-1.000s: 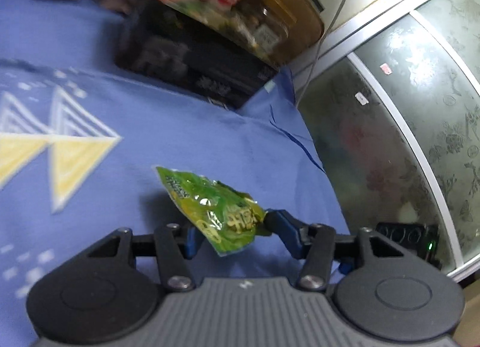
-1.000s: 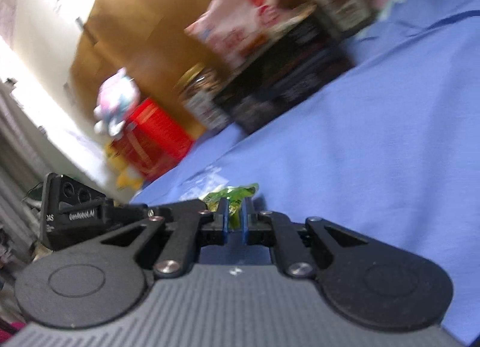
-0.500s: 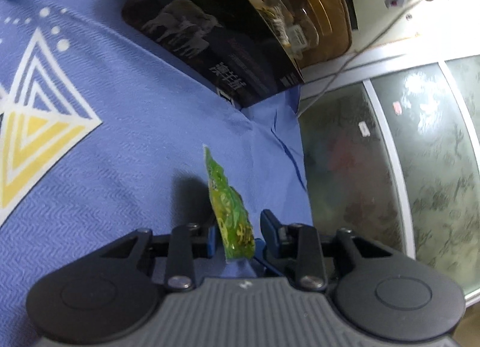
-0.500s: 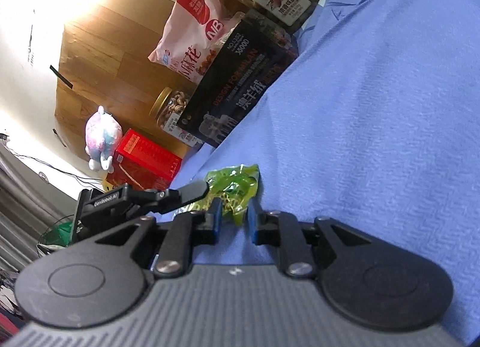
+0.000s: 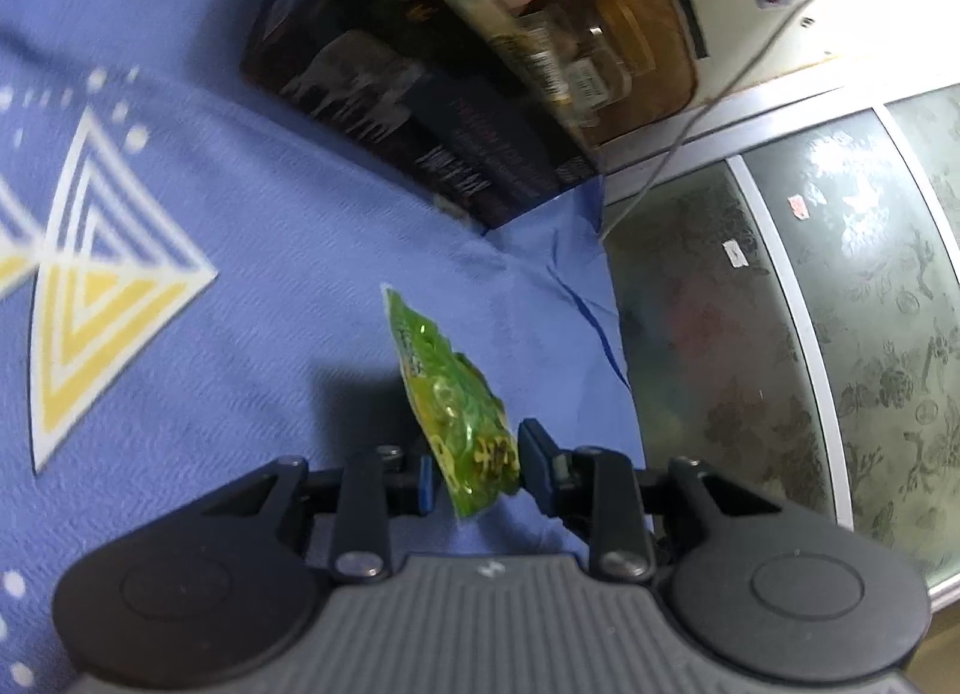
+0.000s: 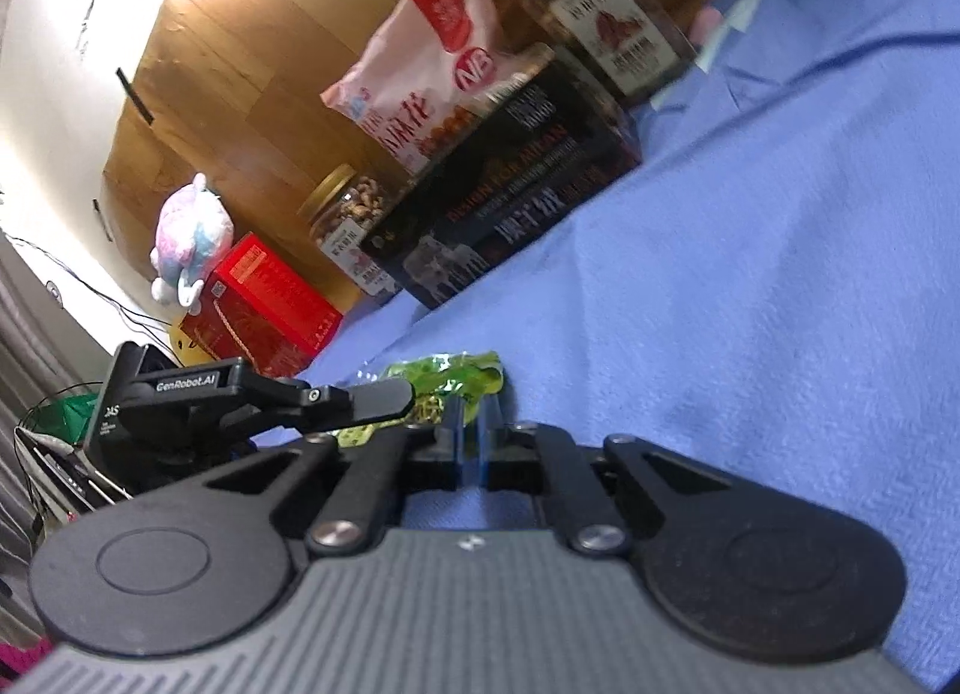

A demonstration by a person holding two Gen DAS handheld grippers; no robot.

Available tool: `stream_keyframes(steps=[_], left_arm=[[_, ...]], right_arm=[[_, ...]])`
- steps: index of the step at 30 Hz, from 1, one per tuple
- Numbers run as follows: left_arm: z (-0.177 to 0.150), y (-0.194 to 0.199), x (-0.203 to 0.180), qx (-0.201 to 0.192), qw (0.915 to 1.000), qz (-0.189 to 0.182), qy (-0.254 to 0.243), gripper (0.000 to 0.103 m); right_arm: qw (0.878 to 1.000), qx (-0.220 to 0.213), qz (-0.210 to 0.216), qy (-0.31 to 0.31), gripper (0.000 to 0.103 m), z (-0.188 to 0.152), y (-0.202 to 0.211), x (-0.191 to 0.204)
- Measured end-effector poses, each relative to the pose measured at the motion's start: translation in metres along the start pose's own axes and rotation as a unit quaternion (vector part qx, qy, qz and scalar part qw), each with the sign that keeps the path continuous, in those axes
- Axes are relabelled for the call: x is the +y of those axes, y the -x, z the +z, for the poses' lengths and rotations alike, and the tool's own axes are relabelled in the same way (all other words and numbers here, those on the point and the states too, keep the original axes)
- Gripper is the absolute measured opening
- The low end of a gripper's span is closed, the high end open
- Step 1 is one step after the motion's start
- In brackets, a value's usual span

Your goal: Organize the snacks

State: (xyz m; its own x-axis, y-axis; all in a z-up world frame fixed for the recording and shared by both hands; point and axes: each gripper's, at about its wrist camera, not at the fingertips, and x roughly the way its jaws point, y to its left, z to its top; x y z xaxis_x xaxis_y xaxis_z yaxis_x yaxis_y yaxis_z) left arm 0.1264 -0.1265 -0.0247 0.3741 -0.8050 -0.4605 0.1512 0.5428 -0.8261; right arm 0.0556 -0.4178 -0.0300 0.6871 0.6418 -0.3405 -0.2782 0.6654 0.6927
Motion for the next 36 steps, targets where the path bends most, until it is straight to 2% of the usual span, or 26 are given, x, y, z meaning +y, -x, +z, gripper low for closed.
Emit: stream_keyframes(steps=[5, 11, 17, 21, 23, 25, 26, 27, 28, 29, 36], left_arm=[[0.022, 0.013, -0.026, -0.01, 0.9988, 0.004, -0.048, 0.026], [0.075, 0.016, -0.074, -0.037, 0.9916, 0.03, -0.121, 0.026], [0.129, -0.004, -0.079, -0.048, 0.9867, 0.061, -0.143, 0.026], [0.153, -0.023, -0.07, -0.048, 0.9838, 0.084, -0.151, 0.027], [0.16, -0.034, -0.064, -0.048, 0.9803, 0.11, -0.157, 0.03], [0.161, -0.042, -0.066, -0.061, 0.9698, 0.147, -0.185, 0.042], [0.161, -0.044, -0.07, -0.069, 0.963, 0.17, -0.197, 0.053], [0.159, -0.045, -0.073, -0.077, 0.9539, 0.199, -0.212, 0.056], [0.155, -0.045, -0.078, -0.087, 0.9426, 0.227, -0.229, 0.056], [0.151, -0.044, -0.081, -0.094, 0.9349, 0.242, -0.242, 0.056], [0.116, -0.013, -0.102, -0.134, 0.9046, 0.288, -0.285, 0.06]], right_arm=[[1.0, -0.02, 0.019, 0.007, 0.007, 0.018, -0.002, 0.011], [0.996, -0.06, 0.025, 0.06, 0.007, 0.073, -0.022, 0.038], [0.992, -0.077, -0.002, 0.101, 0.007, 0.109, -0.064, 0.045], [0.991, -0.081, -0.028, 0.106, 0.008, 0.122, -0.088, 0.038], [0.987, -0.092, -0.054, 0.119, 0.012, 0.123, -0.097, 0.036], [0.982, -0.107, -0.083, 0.131, 0.012, 0.121, -0.102, 0.035], [0.981, -0.11, -0.087, 0.132, 0.012, 0.12, -0.1, 0.034], [0.981, -0.111, -0.086, 0.132, 0.013, 0.12, -0.098, 0.033], [0.981, -0.113, -0.085, 0.134, 0.013, 0.119, -0.094, 0.034], [0.98, -0.114, -0.086, 0.139, 0.013, 0.117, -0.09, 0.037], [0.979, -0.113, -0.074, 0.153, 0.02, 0.093, -0.07, 0.063]])
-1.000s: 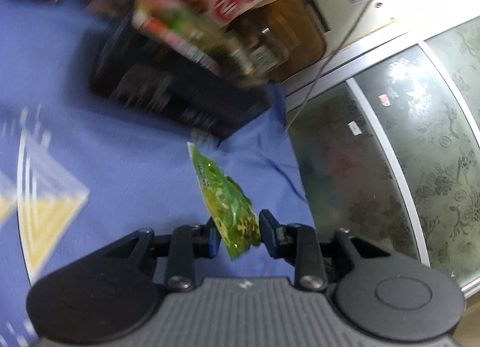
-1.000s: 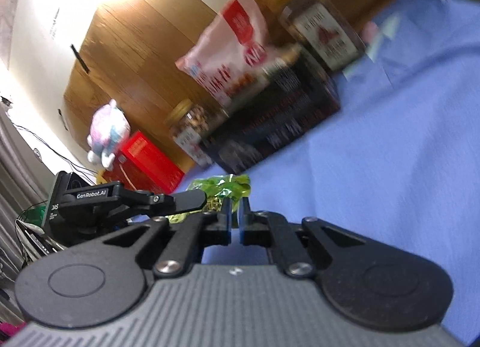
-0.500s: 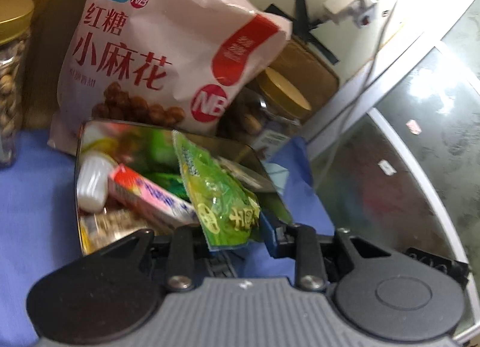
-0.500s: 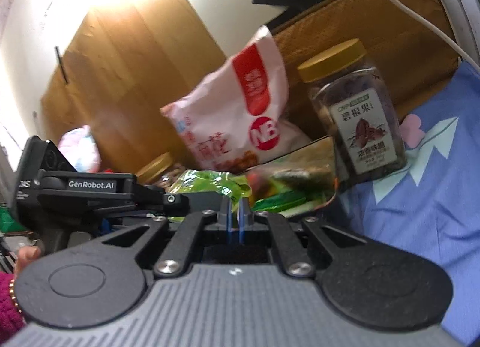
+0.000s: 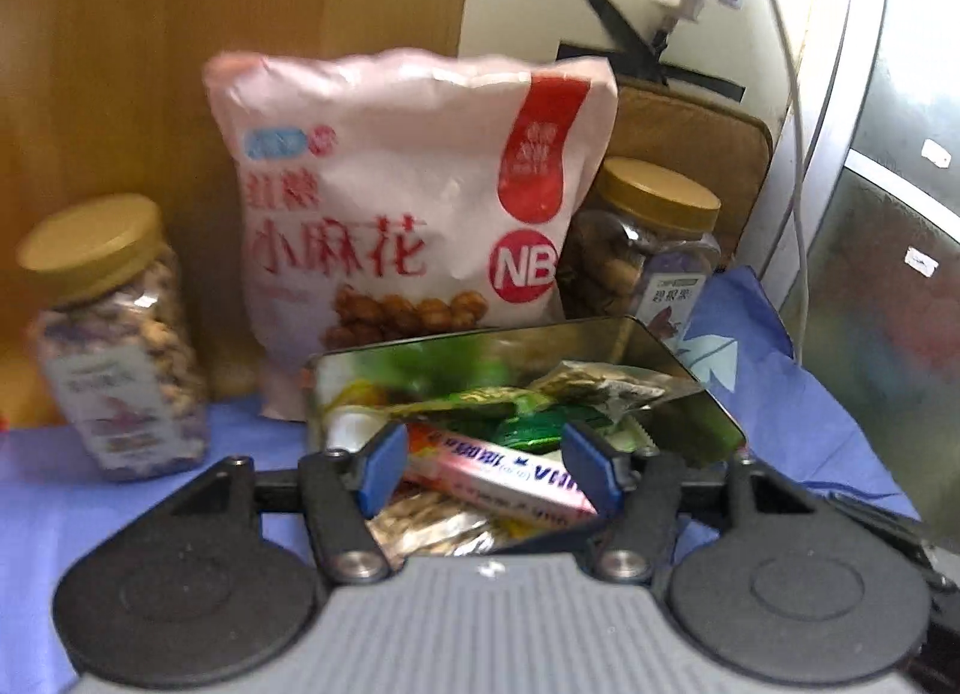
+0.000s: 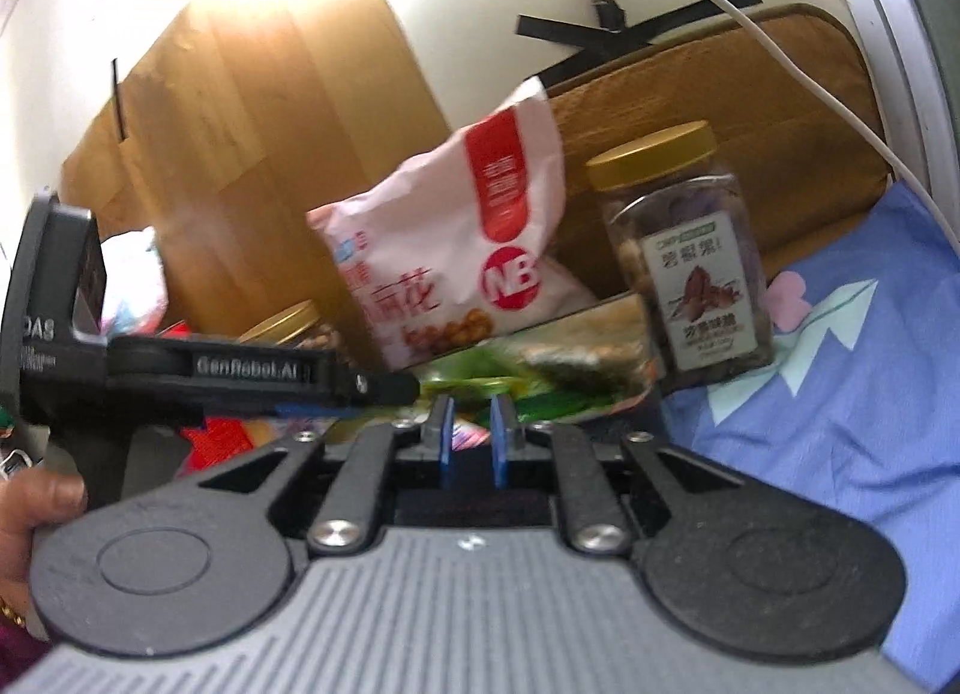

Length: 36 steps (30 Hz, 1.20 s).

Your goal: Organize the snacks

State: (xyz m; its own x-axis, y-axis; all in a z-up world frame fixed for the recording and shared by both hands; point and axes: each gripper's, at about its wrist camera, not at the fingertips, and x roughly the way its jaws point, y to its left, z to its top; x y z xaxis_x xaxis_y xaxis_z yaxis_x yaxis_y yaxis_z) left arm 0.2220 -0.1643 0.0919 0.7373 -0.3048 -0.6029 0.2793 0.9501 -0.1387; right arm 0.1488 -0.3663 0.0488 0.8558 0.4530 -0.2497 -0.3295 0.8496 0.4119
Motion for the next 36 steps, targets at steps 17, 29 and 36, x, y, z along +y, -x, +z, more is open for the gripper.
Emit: stream_keyframes(steps=[17, 29, 36], left_arm=[[-0.094, 0.098, -0.04, 0.007, 0.9974, 0.064, -0.034, 0.103], [-0.134, 0.13, -0.041, 0.017, 0.9957, 0.088, -0.025, 0.103], [-0.148, 0.139, -0.039, 0.011, 0.993, 0.114, -0.027, 0.103]], right_arm=[[0.997, 0.039, -0.042, -0.057, 0.052, -0.066, 0.09, 0.042], [0.999, 0.007, -0.041, -0.033, 0.075, -0.066, 0.13, 0.079], [0.999, 0.018, -0.04, -0.021, 0.078, -0.077, 0.132, 0.092]])
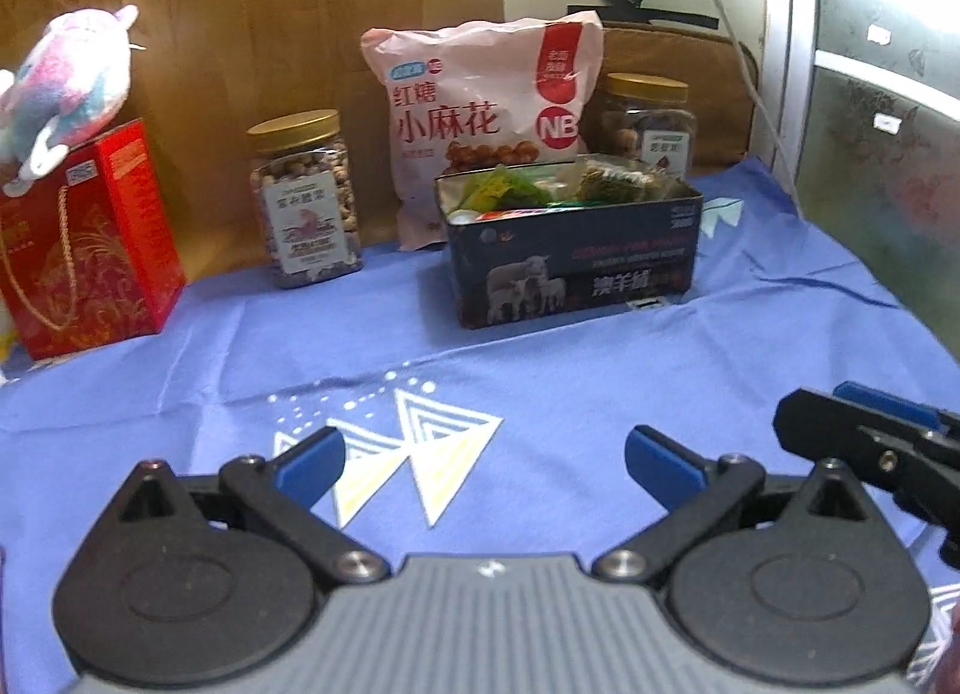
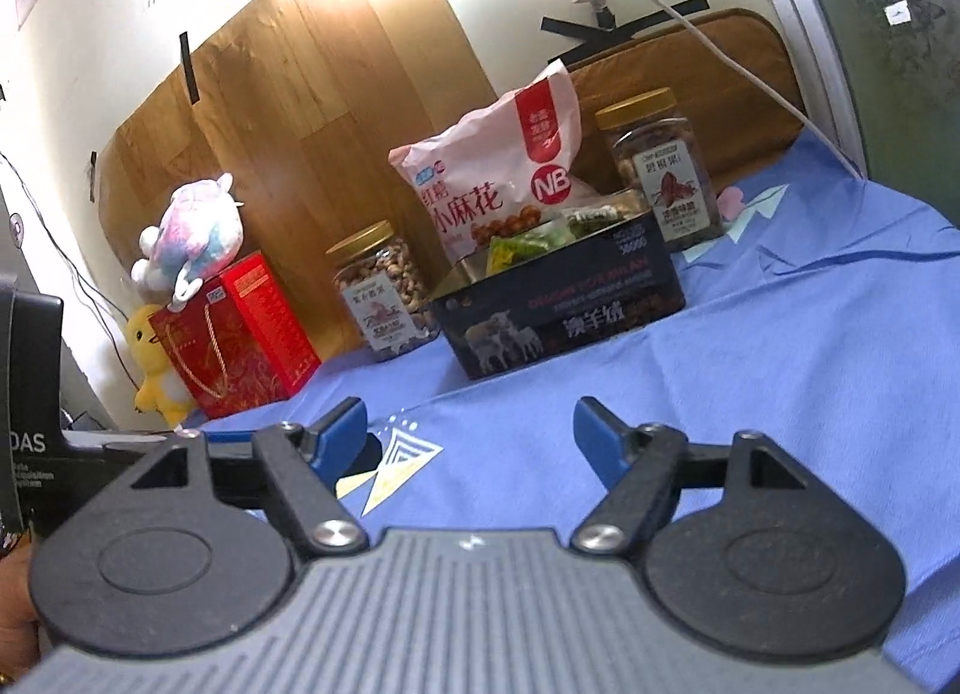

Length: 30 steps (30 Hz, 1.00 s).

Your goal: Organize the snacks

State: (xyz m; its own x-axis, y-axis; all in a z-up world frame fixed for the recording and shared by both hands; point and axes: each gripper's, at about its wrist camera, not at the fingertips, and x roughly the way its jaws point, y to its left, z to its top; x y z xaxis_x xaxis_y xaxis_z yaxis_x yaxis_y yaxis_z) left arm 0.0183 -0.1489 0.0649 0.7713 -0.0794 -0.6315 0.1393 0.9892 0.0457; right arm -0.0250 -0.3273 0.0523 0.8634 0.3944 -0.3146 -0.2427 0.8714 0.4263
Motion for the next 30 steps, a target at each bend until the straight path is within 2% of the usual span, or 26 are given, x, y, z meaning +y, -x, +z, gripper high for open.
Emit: stream_keyframes(steps=[8, 23, 26, 30], left_arm=[[-0.012, 0.003, 0.007, -0.011, 0.9998, 0.007, 0.017, 0.103], [-0.031, -0.01, 0.008, 0.01, 0.9987, 0.05, 0.004, 0.103], [-0.032, -0.01, 0.007, 0.011, 0.9981, 0.061, 0.001, 0.103], [-0.033, -0.006, 0.001, 0.002, 0.9943, 0.104, -0.023, 0.103]], right_arm=[[1.0, 0.004, -0.003, -0.002, 0.08, -0.004, 0.001, 0.003], [0.999, 0.015, -0.005, -0.045, 0.082, -0.015, -0.002, -0.01], [0.998, 0.013, -0.009, -0.054, 0.082, -0.015, -0.001, -0.014], [0.998, 0.006, -0.011, -0.067, 0.083, -0.014, 0.0, -0.02]])
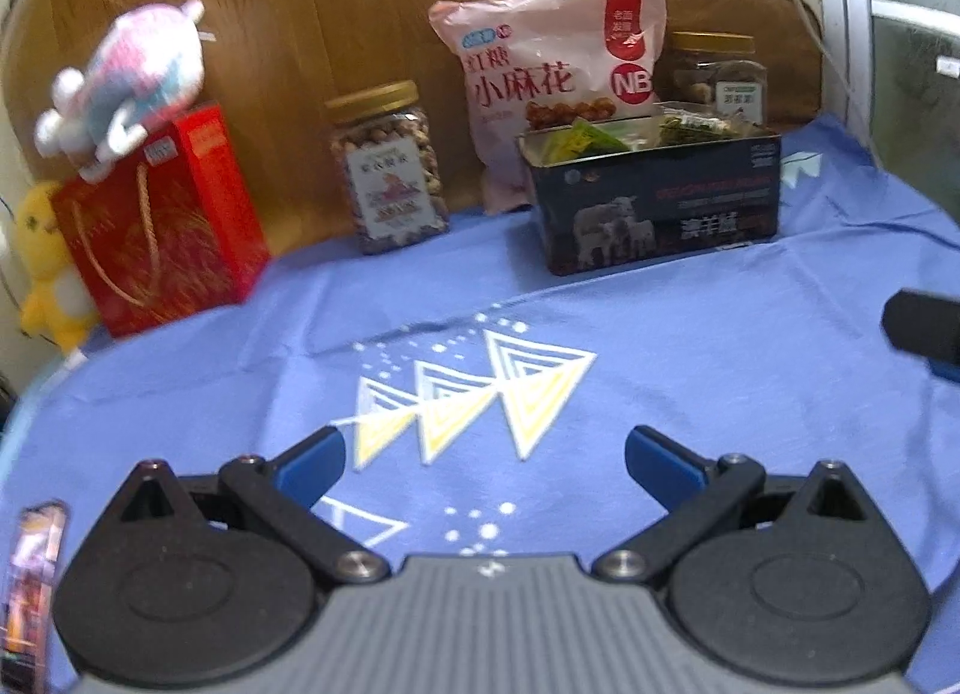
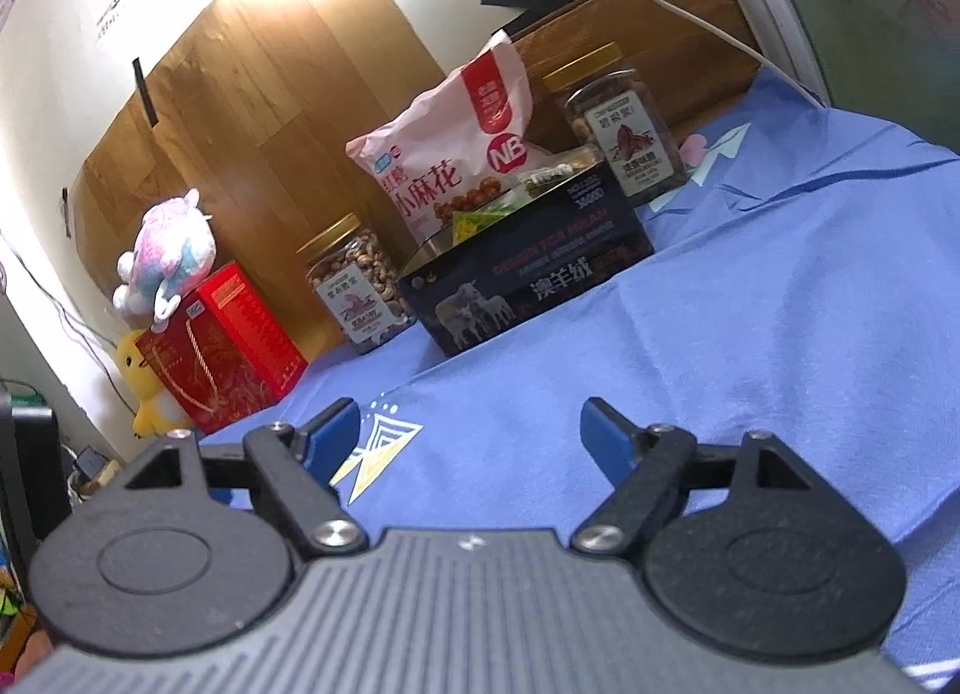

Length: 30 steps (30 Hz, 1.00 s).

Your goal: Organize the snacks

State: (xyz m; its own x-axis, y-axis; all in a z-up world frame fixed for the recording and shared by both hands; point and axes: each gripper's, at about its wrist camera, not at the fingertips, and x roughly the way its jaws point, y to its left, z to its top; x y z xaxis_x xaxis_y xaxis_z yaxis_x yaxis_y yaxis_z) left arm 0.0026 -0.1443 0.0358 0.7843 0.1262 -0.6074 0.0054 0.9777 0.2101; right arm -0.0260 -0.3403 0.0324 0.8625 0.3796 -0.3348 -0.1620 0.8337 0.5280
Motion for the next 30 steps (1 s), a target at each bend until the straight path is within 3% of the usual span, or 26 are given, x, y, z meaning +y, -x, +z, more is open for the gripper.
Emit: stream_keyframes(steps=[2, 30], left_arm=[[-0.0011, 0.0021, -0.0023, -0.005, 0.9998, 0.017, -0.009, 0.103], [-0.0066, 0.0007, -0.0032, 0.001, 0.9991, 0.037, -0.022, 0.103]], right_arm=[[1.0, -0.001, 0.0, -0.007, 0.083, -0.0004, -0.0001, -0.0011], [1.0, 0.002, -0.004, -0.017, 0.085, -0.0025, -0.0006, -0.0042]])
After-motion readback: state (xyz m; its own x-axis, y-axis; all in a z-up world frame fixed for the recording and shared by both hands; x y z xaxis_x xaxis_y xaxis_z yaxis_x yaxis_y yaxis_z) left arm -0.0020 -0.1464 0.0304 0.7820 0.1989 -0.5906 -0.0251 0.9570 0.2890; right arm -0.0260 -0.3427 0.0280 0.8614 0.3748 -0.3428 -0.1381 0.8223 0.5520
